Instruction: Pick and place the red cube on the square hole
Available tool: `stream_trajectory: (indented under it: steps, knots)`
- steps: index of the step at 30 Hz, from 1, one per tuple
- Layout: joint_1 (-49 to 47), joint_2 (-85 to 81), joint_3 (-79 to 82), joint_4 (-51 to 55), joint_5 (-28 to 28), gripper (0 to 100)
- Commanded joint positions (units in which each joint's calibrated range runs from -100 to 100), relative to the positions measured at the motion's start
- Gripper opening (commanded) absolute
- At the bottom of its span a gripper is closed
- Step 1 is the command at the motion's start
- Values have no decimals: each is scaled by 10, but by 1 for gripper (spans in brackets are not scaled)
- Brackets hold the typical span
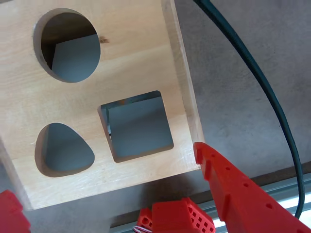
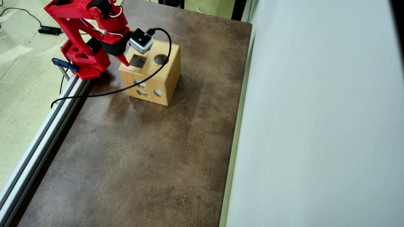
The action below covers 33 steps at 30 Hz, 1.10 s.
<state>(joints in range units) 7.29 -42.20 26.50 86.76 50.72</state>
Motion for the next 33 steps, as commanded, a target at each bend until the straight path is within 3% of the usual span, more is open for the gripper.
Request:
stream_trajectory:
  steps: [1, 33]
  knots:
    - [-1, -24, -5, 2, 3, 51]
    - [-2, -17, -3, 2, 0, 51]
